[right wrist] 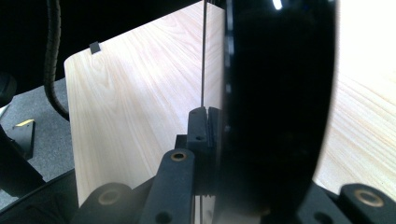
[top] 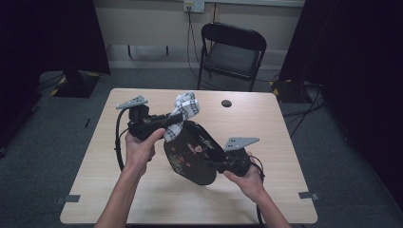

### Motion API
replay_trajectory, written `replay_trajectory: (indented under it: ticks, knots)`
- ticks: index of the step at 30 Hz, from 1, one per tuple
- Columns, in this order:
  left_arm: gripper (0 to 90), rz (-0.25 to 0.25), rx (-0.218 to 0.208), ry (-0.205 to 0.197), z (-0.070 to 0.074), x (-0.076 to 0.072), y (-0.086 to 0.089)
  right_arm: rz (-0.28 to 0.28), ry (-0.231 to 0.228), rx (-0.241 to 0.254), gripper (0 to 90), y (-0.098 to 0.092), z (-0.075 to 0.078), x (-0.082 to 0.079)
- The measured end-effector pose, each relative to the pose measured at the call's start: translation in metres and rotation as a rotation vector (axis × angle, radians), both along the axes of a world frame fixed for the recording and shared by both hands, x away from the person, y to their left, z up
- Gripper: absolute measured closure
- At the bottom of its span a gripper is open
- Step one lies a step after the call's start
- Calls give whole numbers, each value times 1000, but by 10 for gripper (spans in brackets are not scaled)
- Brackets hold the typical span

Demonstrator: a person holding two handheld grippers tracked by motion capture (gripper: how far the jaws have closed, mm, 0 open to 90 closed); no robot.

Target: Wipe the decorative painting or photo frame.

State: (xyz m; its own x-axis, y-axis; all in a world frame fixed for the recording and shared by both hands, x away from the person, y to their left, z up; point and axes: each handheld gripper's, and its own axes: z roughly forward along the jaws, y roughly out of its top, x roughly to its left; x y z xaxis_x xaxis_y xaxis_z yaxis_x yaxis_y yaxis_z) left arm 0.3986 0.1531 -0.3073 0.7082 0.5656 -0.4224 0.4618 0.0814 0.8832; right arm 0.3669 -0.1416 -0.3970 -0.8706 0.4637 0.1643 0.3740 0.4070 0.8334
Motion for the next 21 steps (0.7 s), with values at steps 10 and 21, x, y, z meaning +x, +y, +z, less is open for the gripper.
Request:
replay_trajectory:
  ticks: [10,21]
  knots:
    - [775,-66,18,-48,15,-6,-25,-5,-5,-6,810,2,1,-1]
    - [778,-166,70,-64,9,-18,-61,-11,-7,-1,810,3,1,-1]
